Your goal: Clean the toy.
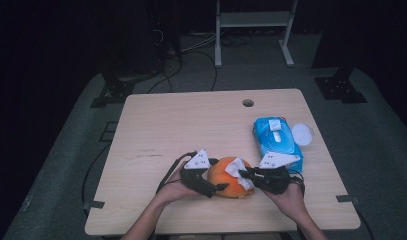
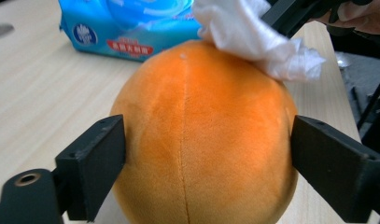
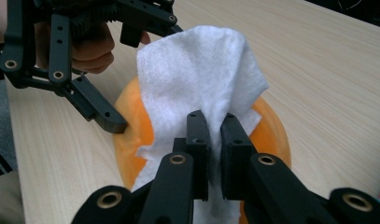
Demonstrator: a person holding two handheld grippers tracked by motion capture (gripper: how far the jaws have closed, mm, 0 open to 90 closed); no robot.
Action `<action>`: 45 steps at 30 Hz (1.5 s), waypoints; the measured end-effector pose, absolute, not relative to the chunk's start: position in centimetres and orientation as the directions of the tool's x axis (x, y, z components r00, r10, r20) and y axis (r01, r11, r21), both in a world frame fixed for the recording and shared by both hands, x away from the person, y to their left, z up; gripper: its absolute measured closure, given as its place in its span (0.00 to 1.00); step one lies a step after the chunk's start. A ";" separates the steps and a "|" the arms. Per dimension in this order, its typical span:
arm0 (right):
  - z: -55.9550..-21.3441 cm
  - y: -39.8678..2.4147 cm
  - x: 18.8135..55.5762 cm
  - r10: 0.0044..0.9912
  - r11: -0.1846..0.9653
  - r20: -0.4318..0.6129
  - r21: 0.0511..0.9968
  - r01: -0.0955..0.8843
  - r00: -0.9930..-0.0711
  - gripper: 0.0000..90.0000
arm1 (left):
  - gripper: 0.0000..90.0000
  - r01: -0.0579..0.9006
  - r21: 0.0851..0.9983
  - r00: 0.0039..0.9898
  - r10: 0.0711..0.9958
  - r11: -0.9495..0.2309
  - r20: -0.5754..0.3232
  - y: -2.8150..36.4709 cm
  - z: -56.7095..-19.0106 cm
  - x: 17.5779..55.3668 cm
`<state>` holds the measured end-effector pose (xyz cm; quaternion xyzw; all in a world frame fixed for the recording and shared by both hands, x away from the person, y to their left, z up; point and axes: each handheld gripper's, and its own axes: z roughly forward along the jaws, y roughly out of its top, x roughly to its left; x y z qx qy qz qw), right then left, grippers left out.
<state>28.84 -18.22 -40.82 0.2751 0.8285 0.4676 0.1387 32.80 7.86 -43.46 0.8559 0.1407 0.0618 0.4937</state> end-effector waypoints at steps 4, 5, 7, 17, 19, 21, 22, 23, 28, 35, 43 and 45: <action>-40.8 -17.9 28.8 0.585 0.426 0.013 0.846 0.321 -0.811 0.92 | 0.20 0.192 0.857 0.951 0.305 -0.478 -0.043 8.1 -43.7 32.9; -40.7 -17.7 28.7 0.583 0.430 0.002 0.848 0.311 -0.813 0.92 | 0.26 0.187 0.858 0.950 0.312 -0.478 -0.033 8.0 -43.6 32.7; -40.4 -17.1 28.2 0.559 0.437 -0.013 0.855 0.280 -0.829 0.92 | 0.33 0.172 0.861 0.948 0.319 -0.478 -0.013 7.7 -43.0 32.4; -40.4 -18.2 28.7 0.590 0.420 0.001 0.854 0.308 -0.807 0.92 | 0.10 0.224 0.873 0.938 0.340 -0.433 -0.071 7.7 -43.3 33.0; -40.5 -18.4 28.9 0.597 0.416 0.006 0.853 0.316 -0.802 0.92 | 0.10 0.227 0.869 0.941 0.330 -0.440 -0.079 7.6 -43.6 33.0; -40.5 -18.4 28.9 0.597 0.421 0.002 0.850 0.316 -0.802 0.92 | 0.18 0.220 0.864 0.943 0.325 -0.453 -0.069 7.9 -43.3 32.9; -40.5 -18.4 28.9 0.597 0.421 0.002 0.850 0.316 -0.802 0.92 | 0.25 0.220 0.864 0.943 0.325 -0.453 -0.069 7.9 -43.3 32.9; -40.4 -17.9 28.6 0.598 0.431 -0.020 0.851 0.300 -0.801 0.92 | 0.30 0.207 0.863 0.943 0.329 -0.460 -0.050 7.8 -43.0 32.7; -39.7 -16.1 27.4 0.538 0.447 -0.053 0.864 0.231 -0.841 0.92 | 0.32 0.124 0.863 0.951 0.307 -0.489 0.037 6.5 -42.1 31.6; -40.1 -18.1 28.7 0.587 0.411 0.002 0.860 0.301 -0.809 0.93 | 0.09 0.209 0.879 0.938 0.342 -0.428 -0.056 7.8 -42.8 32.8; -39.5 -18.3 28.3 0.612 0.409 -0.029 0.867 0.284 -0.791 0.93 | 0.38 0.173 0.874 0.942 0.335 -0.453 -0.013 6.7 -42.9 32.2; -39.1 -17.5 27.7 0.576 0.417 -0.037 0.873 0.255 -0.816 0.93 | 0.38 0.151 0.874 0.944 0.330 -0.462 0.011 6.3 -42.6 31.8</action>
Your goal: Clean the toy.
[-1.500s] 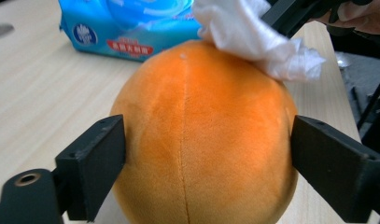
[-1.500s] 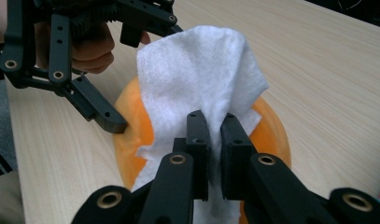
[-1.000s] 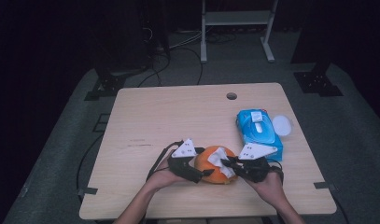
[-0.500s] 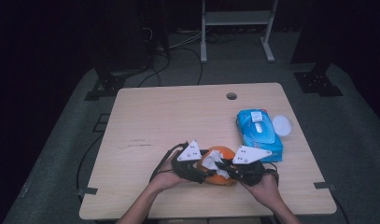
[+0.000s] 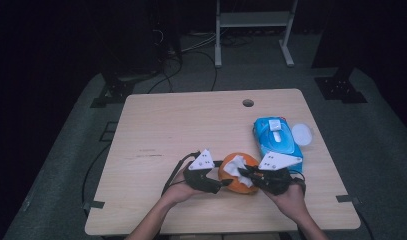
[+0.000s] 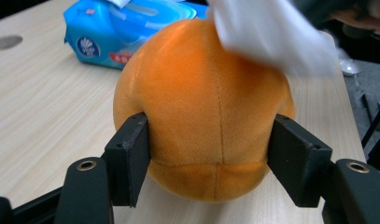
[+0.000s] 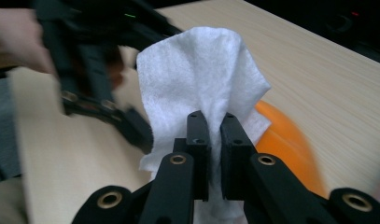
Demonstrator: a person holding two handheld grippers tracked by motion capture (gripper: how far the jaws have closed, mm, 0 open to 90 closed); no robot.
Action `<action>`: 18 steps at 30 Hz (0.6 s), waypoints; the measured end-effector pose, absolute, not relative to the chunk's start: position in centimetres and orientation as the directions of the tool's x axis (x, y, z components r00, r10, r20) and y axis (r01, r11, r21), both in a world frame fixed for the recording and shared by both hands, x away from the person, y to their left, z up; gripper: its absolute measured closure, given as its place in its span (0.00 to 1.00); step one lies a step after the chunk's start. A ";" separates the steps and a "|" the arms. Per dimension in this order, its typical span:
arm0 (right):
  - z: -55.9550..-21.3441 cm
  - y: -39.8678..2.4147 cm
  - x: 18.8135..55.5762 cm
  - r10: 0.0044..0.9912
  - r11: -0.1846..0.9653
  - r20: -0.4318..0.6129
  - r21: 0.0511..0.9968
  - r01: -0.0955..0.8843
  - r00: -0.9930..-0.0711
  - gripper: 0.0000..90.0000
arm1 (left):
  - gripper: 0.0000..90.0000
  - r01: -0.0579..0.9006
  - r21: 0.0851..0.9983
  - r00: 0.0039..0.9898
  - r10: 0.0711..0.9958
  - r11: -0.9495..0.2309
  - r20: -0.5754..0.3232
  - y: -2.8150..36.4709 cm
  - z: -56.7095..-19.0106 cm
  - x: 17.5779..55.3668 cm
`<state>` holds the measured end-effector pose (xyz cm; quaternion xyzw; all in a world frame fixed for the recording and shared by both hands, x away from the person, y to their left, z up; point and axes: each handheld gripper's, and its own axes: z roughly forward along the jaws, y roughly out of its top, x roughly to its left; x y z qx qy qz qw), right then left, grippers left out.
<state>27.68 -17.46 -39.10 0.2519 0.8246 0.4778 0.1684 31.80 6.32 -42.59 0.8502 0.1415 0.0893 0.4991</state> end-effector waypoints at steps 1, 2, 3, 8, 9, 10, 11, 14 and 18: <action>-39.1 -17.0 27.5 0.559 0.424 -0.040 0.872 0.245 -0.828 0.93 | 0.38 0.131 0.870 0.946 0.324 -0.475 0.034 6.0 -42.5 31.5; -39.1 -16.1 27.0 0.538 0.450 -0.060 0.864 0.227 -0.841 0.93 | 0.38 0.119 0.866 0.946 0.321 -0.486 0.050 5.9 -42.5 31.4; -39.1 -16.1 27.0 0.538 0.450 -0.060 0.864 0.227 -0.841 0.93 | 0.38 0.119 0.866 0.946 0.321 -0.486 0.050 5.9 -42.5 31.4; -38.8 -17.1 27.8 0.580 0.431 -0.057 0.868 0.247 -0.813 0.93 | 0.38 0.111 0.863 0.946 0.320 -0.493 0.061 6.0 -42.7 31.3; -38.7 -17.6 28.0 0.592 0.420 -0.049 0.870 0.256 -0.804 0.93 | 0.38 0.114 0.862 0.946 0.320 -0.494 0.058 6.0 -42.8 31.4; -38.8 -18.2 28.3 0.608 0.406 -0.038 0.873 0.269 -0.793 0.93 | 0.38 0.114 0.862 0.946 0.320 -0.494 0.058 6.0 -42.8 31.4; -38.8 -18.2 28.3 0.608 0.406 -0.038 0.873 0.269 -0.793 0.93 | 0.38 0.117 0.862 0.945 0.321 -0.492 0.055 6.0 -42.9 31.5; -39.5 -20.1 29.4 0.647 0.385 -0.004 0.865 0.323 -0.762 0.92 | 0.35 0.123 0.859 0.946 0.322 -0.497 0.051 6.2 -43.0 31.7; -39.7 -20.4 29.5 0.654 0.377 0.007 0.864 0.334 -0.757 0.92 | 0.26 0.159 0.864 0.946 0.325 -0.477 0.006 5.9 -43.0 31.8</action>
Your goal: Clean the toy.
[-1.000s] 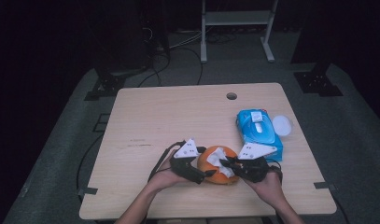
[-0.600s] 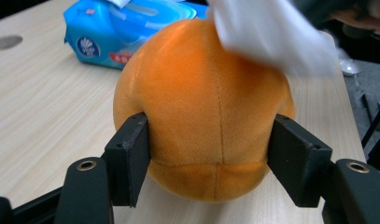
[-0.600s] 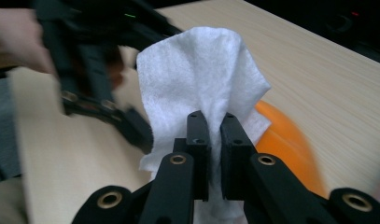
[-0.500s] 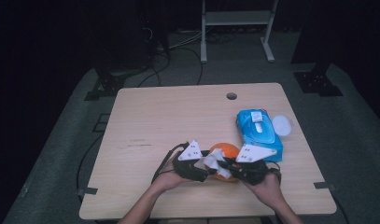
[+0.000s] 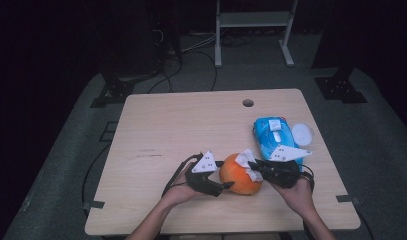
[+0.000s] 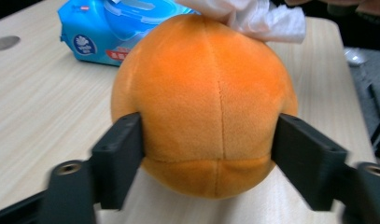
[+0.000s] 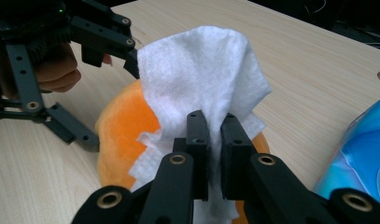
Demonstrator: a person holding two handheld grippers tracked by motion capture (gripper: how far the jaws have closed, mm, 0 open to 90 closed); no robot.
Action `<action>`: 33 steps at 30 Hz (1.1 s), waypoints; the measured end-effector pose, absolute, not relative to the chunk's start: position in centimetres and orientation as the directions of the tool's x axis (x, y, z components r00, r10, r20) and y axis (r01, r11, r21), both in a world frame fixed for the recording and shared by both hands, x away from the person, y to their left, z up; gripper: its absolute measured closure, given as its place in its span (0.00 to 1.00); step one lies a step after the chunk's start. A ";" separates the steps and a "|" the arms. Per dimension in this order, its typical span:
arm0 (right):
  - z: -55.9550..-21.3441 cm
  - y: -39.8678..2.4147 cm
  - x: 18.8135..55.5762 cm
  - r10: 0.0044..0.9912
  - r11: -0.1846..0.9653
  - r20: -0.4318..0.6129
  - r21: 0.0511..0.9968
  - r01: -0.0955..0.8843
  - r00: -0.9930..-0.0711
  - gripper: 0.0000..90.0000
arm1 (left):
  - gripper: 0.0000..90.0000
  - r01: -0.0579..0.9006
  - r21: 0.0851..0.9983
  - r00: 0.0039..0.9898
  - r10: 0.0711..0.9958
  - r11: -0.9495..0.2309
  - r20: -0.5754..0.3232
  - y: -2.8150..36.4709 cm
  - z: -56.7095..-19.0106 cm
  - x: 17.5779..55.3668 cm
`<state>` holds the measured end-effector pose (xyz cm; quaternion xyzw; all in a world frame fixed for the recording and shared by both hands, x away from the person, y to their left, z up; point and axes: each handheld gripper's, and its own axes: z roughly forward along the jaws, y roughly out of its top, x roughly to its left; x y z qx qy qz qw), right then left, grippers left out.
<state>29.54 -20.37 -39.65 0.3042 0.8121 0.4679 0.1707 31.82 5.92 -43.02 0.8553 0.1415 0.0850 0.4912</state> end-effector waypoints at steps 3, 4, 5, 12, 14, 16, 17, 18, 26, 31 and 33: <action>-39.7 -19.6 29.1 0.642 0.395 -0.004 0.859 0.327 -0.767 0.93 | 0.19 0.208 0.863 0.938 0.345 -0.460 -0.042 5.7 -43.1 31.8; -39.7 -19.6 29.1 0.642 0.395 -0.004 0.859 0.327 -0.767 0.93 | 0.23 0.208 0.863 0.938 0.345 -0.460 -0.042 5.7 -43.1 31.8; -39.5 -18.8 28.6 0.625 0.409 -0.015 0.858 0.311 -0.780 0.93 | 0.27 0.208 0.865 0.935 0.352 -0.457 -0.039 5.9 -43.0 31.9; -39.2 -15.0 26.7 0.533 0.487 -0.082 0.844 0.225 -0.842 0.93 | 0.34 0.048 0.847 0.946 0.297 -0.530 0.133 5.0 -42.6 30.4; -39.1 -14.9 26.7 0.535 0.497 -0.099 0.840 0.218 -0.839 0.93 | 0.35 0.039 0.846 0.944 0.297 -0.532 0.143 5.0 -42.7 30.3; -38.9 -15.7 27.1 0.562 0.471 -0.084 0.850 0.236 -0.823 0.93 | 0.35 0.042 0.848 0.945 0.297 -0.529 0.138 5.1 -42.7 30.4; -38.8 -16.2 27.4 0.573 0.460 -0.075 0.854 0.245 -0.816 0.93 | 0.35 0.042 0.846 0.945 0.297 -0.532 0.139 5.1 -42.8 30.5; -38.7 -16.7 27.6 0.586 0.454 -0.072 0.854 0.253 -0.807 0.93 | 0.35 0.045 0.846 0.945 0.297 -0.531 0.136 5.2 -42.8 30.5; -39.5 -20.5 29.4 0.663 0.399 -0.003 0.847 0.350 -0.749 0.93 | 0.32 0.085 0.846 0.948 0.303 -0.526 0.094 5.8 -43.3 31.3; -39.8 -20.2 29.4 0.664 0.406 -0.008 0.844 0.351 -0.748 0.93 | 0.15 0.210 0.868 0.944 0.325 -0.450 -0.060 5.8 -43.1 31.8; -39.7 -18.9 28.9 0.637 0.421 -0.007 0.841 0.340 -0.771 0.93 | 0.17 0.219 0.859 0.937 0.344 -0.463 -0.053 5.7 -43.1 31.9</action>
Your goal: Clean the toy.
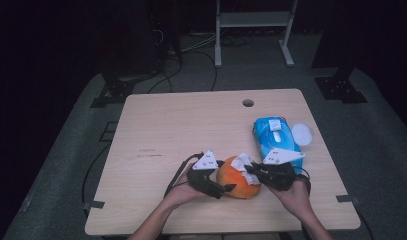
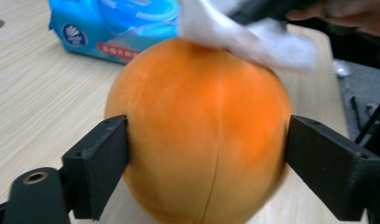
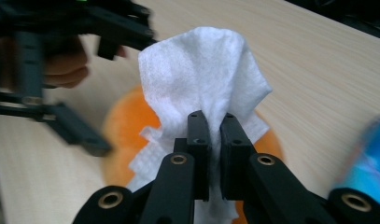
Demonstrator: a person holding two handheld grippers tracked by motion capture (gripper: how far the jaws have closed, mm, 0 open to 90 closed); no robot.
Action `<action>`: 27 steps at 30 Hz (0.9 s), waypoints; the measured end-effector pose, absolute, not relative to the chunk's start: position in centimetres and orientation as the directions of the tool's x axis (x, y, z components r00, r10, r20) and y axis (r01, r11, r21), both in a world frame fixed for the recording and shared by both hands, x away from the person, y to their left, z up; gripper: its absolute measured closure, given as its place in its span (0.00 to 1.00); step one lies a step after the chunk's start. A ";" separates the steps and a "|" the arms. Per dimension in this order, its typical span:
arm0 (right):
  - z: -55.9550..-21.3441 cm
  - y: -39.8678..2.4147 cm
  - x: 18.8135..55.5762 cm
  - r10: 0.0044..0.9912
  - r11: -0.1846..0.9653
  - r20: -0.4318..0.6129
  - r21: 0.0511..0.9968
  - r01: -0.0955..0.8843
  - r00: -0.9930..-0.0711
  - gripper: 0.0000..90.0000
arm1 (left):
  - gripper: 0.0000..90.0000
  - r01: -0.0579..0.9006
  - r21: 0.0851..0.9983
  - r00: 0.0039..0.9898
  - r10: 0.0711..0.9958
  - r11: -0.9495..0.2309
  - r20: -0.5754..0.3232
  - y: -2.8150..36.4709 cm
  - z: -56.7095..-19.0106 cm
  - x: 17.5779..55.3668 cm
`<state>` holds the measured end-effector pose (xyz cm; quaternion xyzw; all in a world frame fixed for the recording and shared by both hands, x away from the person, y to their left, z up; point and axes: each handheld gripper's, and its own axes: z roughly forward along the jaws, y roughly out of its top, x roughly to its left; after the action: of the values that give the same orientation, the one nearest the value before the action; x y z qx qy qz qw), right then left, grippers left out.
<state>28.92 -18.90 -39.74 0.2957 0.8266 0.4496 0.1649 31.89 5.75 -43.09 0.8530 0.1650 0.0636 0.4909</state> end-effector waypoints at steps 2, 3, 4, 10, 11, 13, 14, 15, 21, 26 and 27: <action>-39.7 -17.9 28.4 0.610 0.431 -0.006 0.842 0.325 -0.792 0.93 | 0.24 0.213 0.860 0.938 0.344 -0.463 -0.046 5.8 -43.2 31.8; -39.7 -17.1 28.1 0.585 0.445 -0.017 0.843 0.303 -0.811 0.93 | 0.27 0.166 0.858 0.943 0.333 -0.486 0.006 5.8 -43.2 31.5; -39.7 -16.6 27.8 0.572 0.452 -0.018 0.841 0.297 -0.820 0.93 | 0.29 0.137 0.857 0.947 0.320 -0.497 0.034 5.8 -43.2 31.3; -39.4 -16.5 27.9 0.564 0.462 -0.031 0.840 0.285 -0.825 0.93 | 0.36 0.102 0.851 0.952 0.298 -0.516 0.067 6.2 -43.3 31.2; -39.4 -17.0 28.1 0.580 0.453 -0.023 0.840 0.298 -0.814 0.93 | 0.36 0.104 0.850 0.953 0.296 -0.516 0.062 6.4 -43.5 31.3; -39.4 -17.7 28.4 0.594 0.446 -0.019 0.840 0.310 -0.804 0.93 | 0.36 0.109 0.848 0.953 0.296 -0.520 0.059 6.5 -43.6 31.4; -39.5 -18.4 28.6 0.615 0.439 -0.018 0.839 0.323 -0.788 0.93 | 0.36 0.108 0.846 0.954 0.293 -0.523 0.060 6.7 -43.7 31.5; -39.9 -19.7 29.1 0.650 0.427 -0.007 0.831 0.358 -0.760 0.93 | 0.34 0.121 0.848 0.955 0.294 -0.515 0.042 6.9 -43.8 31.7; -40.3 -18.6 28.7 0.611 0.413 0.027 0.842 0.348 -0.791 0.93 | 0.16 0.150 0.897 0.953 0.303 -0.416 -0.019 6.6 -42.5 31.8; -40.2 -16.2 27.9 0.564 0.460 -0.023 0.839 0.291 -0.826 0.93 | 0.21 0.102 0.877 0.959 0.281 -0.470 0.039 6.4 -43.2 31.5; -40.3 -16.2 28.0 0.561 0.468 -0.027 0.835 0.290 -0.827 0.93 | 0.27 0.097 0.876 0.960 0.278 -0.473 0.044 6.6 -43.3 31.5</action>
<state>27.97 -16.22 -40.25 0.2521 0.8433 0.4500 0.1507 31.54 6.62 -43.31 0.8534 0.1097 0.0903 0.5015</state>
